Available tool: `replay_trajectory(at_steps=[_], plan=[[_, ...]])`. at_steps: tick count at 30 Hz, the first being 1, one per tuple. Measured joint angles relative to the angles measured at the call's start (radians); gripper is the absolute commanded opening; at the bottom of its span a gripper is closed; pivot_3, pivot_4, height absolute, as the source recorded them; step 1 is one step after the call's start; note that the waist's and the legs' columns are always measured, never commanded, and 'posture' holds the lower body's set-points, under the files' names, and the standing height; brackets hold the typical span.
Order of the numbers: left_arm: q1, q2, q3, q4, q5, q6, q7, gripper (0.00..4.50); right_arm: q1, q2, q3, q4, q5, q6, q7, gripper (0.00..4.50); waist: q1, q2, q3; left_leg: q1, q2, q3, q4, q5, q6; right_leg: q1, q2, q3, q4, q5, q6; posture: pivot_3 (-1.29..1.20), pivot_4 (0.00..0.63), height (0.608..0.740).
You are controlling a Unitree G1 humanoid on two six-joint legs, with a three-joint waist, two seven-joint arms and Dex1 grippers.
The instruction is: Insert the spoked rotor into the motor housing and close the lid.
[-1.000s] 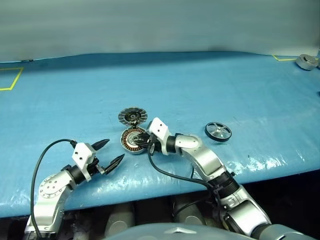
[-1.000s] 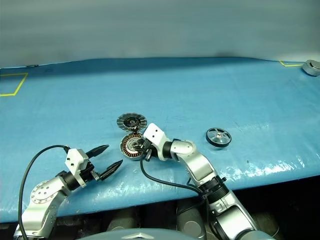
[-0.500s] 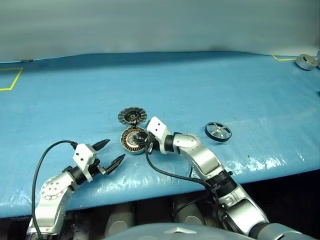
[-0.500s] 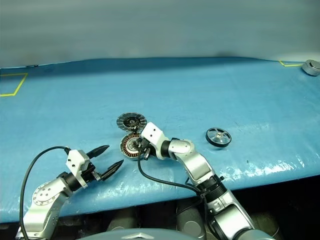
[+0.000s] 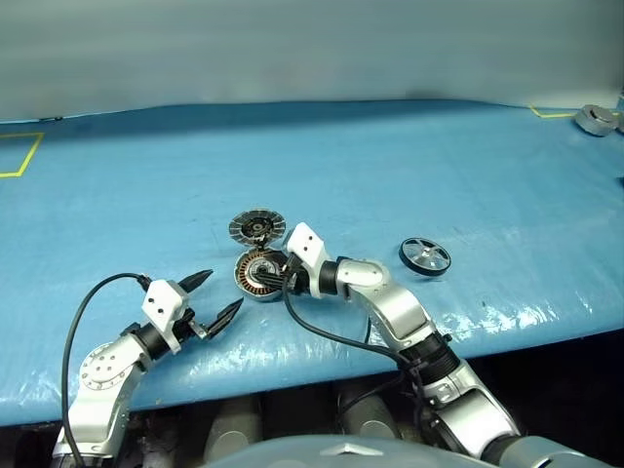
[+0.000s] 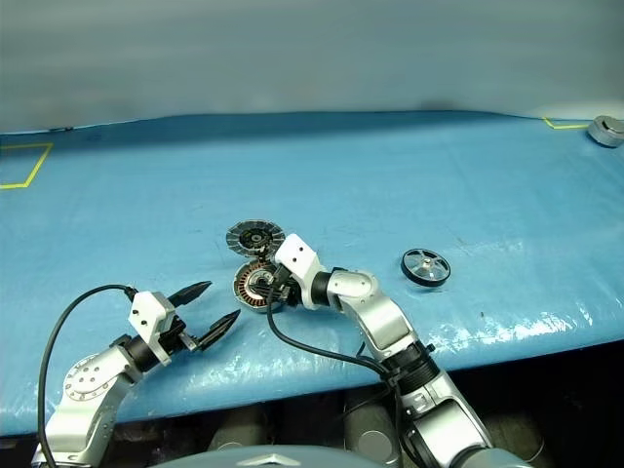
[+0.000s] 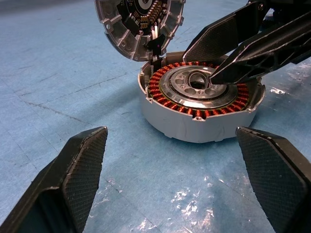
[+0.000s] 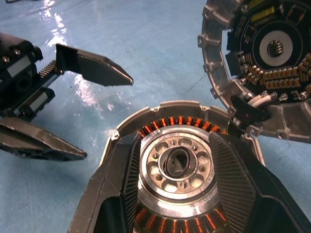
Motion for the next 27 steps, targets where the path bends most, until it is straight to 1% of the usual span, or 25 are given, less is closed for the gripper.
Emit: replay_trajectory(at_steps=[5, 6, 13, 21, 27], plan=[[-0.002, -0.003, -0.001, 0.001, 0.003, -0.001, 0.001, 4.5, 0.0, 0.004, -0.003, -0.004, 0.014, 0.0, 0.0, 0.11, 0.0, 0.0, 0.0, 0.0, 0.0, 0.0, 0.0, 0.0, 0.0, 0.0, 0.0, 0.0, 0.0, 0.0, 0.0, 0.0, 0.15, 0.74], [-0.004, -0.004, -0.002, 0.002, 0.004, -0.001, 0.001, 4.5, 0.0, 0.004, -0.002, -0.003, 0.014, 0.0, 0.0, 0.05, 0.0, 0.0, 0.0, 0.0, 0.0, 0.0, 0.0, 0.0, 0.0, 0.0, 0.0, 0.0, 0.0, 0.0, 0.0, 0.0, 0.15, 0.74], [-0.008, -0.013, -0.017, 0.002, 0.007, -0.001, 0.008, 4.5, -0.005, 0.019, 0.006, 0.044, 0.005, -0.004, -0.006, 0.05, 0.0, 0.0, 0.0, 0.0, 0.0, 0.0, 0.0, 0.0, 0.0, 0.0, 0.0, 0.0, 0.0, 0.0, 0.0, 0.0, 0.15, 0.74], [-0.002, -0.012, -0.016, 0.002, 0.007, -0.001, 0.016, 4.5, -0.053, 0.055, 0.027, 0.148, -0.043, -0.045, -0.023, 0.05, 0.0, 0.0, 0.0, 0.001, 0.0, 0.0, 0.0, 0.0, 0.0, 0.001, 0.0, 0.0, 0.0, 0.0, 0.0, 0.0, 0.15, 0.74], [0.008, -0.012, -0.017, 0.002, 0.007, -0.001, 0.02, 4.5, -0.058, 0.059, 0.029, 0.156, -0.05, -0.047, -0.025, 0.05, 0.0, 0.0, 0.0, 0.003, 0.0, 0.0, 0.001, 0.0, 0.0, 0.002, 0.0, 0.0, 0.001, 0.0, 0.0, 0.0, 0.15, 0.74]])
